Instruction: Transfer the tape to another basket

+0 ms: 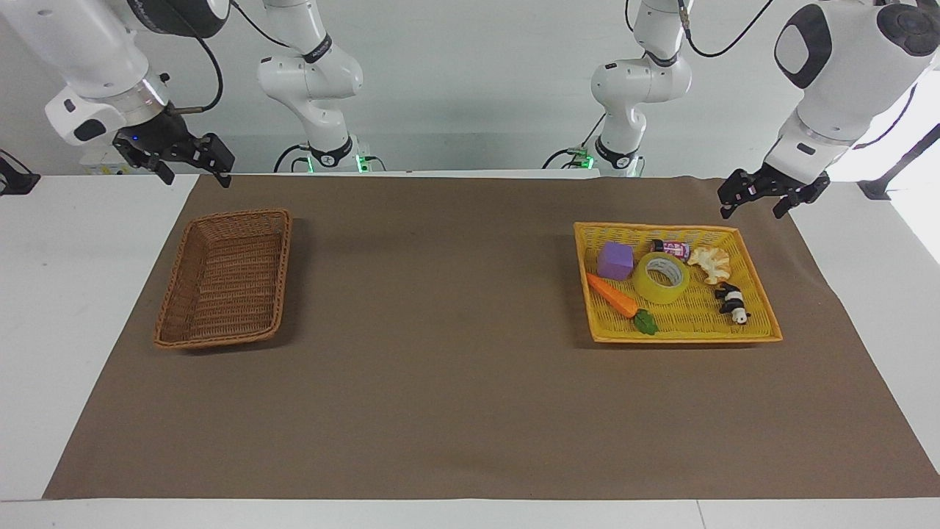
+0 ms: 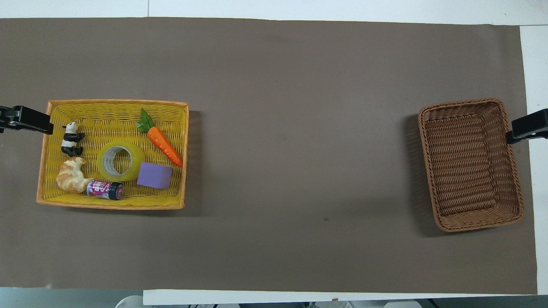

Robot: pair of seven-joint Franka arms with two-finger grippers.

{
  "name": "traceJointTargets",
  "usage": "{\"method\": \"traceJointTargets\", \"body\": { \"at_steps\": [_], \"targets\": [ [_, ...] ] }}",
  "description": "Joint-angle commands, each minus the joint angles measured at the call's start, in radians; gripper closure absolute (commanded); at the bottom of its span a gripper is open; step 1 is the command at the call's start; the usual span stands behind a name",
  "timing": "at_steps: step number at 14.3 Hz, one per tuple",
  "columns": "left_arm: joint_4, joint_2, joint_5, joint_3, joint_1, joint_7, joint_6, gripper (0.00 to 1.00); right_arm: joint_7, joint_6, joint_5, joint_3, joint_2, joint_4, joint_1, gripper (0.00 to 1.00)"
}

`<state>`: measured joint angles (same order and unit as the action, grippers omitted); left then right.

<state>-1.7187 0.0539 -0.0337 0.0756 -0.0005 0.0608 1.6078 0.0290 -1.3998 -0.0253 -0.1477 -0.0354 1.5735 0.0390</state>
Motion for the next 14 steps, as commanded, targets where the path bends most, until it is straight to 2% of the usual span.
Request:
{"method": "traceJointTargets", "body": {
  "at_steps": [1,10,11,14],
  "targets": [
    [-0.015,0.018,0.012,-0.008,-0.009,-0.010,-0.005,0.01,0.015,-0.008,-0.002,-0.001,-0.018,0.019,0.001,0.00],
    [-0.022,0.021,0.008,-0.011,0.002,-0.053,0.001,0.00,0.015,-0.008,-0.002,0.000,-0.018,0.019,-0.001,0.00],
    [-0.066,0.038,0.008,-0.013,0.005,-0.061,0.030,0.01,0.015,-0.008,-0.002,-0.001,-0.018,0.020,-0.001,0.00],
    [-0.292,0.110,0.009,-0.013,0.043,-0.052,0.257,0.01,0.015,-0.010,-0.002,-0.001,-0.018,0.020,-0.001,0.00]
  ]
}}
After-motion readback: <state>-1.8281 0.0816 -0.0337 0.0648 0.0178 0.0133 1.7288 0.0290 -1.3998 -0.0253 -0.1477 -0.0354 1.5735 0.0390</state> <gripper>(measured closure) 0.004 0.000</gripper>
